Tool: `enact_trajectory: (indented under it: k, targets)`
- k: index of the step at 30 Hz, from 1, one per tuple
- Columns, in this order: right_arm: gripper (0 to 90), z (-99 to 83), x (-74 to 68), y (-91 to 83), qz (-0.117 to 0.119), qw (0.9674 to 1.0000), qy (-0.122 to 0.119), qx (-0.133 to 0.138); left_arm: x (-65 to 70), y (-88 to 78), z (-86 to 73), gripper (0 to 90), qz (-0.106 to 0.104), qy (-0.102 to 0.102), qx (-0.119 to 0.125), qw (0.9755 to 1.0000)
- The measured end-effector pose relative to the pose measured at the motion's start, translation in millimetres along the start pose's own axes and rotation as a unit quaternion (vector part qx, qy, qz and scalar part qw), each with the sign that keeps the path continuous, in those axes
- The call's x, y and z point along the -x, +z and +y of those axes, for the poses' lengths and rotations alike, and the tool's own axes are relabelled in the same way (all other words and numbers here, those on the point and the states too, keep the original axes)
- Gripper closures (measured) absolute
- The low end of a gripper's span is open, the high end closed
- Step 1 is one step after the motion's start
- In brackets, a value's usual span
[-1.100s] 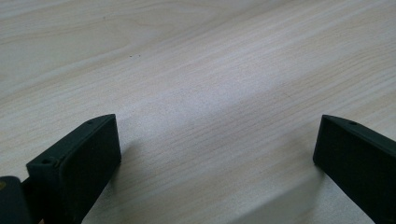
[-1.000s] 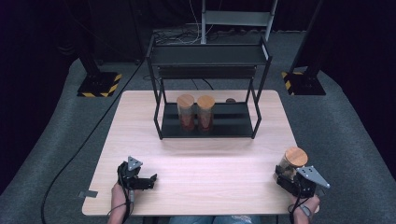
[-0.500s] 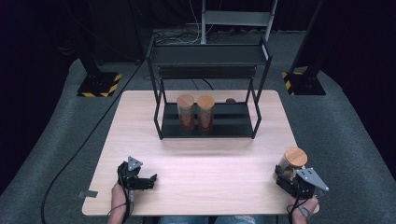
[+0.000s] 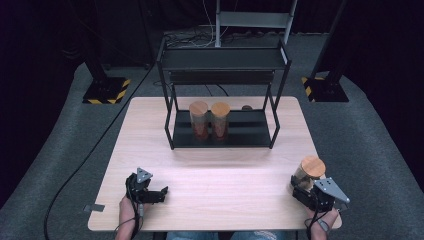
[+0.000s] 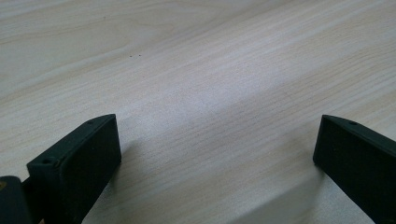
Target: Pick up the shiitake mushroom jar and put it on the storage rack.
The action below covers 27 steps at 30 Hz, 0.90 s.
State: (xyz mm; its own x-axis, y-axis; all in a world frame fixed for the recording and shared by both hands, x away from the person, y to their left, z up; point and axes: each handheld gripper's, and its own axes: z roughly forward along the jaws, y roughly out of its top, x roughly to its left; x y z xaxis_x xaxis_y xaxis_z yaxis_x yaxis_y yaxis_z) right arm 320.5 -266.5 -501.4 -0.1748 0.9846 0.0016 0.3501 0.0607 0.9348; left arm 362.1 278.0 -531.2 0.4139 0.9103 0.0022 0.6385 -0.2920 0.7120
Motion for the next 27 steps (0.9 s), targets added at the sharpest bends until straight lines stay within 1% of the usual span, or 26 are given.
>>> enact_trajectory:
  k: [6, 9, 14, 15, 19, 27]
  targets:
    - [24.7, 2.9, -1.6, -1.5, 0.013, 0.9999, 0.003, -0.005, 0.1, 0.0, 0.0, 0.2, 0.0, 0.0, 0.0, 1.0]
    - [24.7, 5.1, -3.4, -1.7, 0.016, 0.9998, -0.001, -0.008, 0.1, 0.0, 0.0, 0.2, 0.0, 0.0, 0.0, 1.0]
    - [24.7, 8.8, -5.7, -1.4, 0.023, 0.9997, 0.0, -0.006, 0.0, 0.0, 0.0, 0.2, 0.0, 0.0, 0.0, 1.0]
    - [24.7, 10.5, -6.9, -0.7, 0.03, 0.9995, 0.003, -0.005, 0.0, 0.0, 0.0, 0.2, 0.0, 0.0, 0.0, 1.0]
    - [24.7, 13.3, -10.3, 0.8, 0.038, 0.9993, 0.001, -0.006, 0.1, 0.0, 0.0, 0.2, 0.0, 0.0, 0.0, 1.0]
    - [24.7, 17.3, -15.2, 1.4, 0.043, 0.999, -0.007, -0.009, 0.0, 0.0, 0.0, 0.2, 0.0, 0.0, 0.0, 1.0]
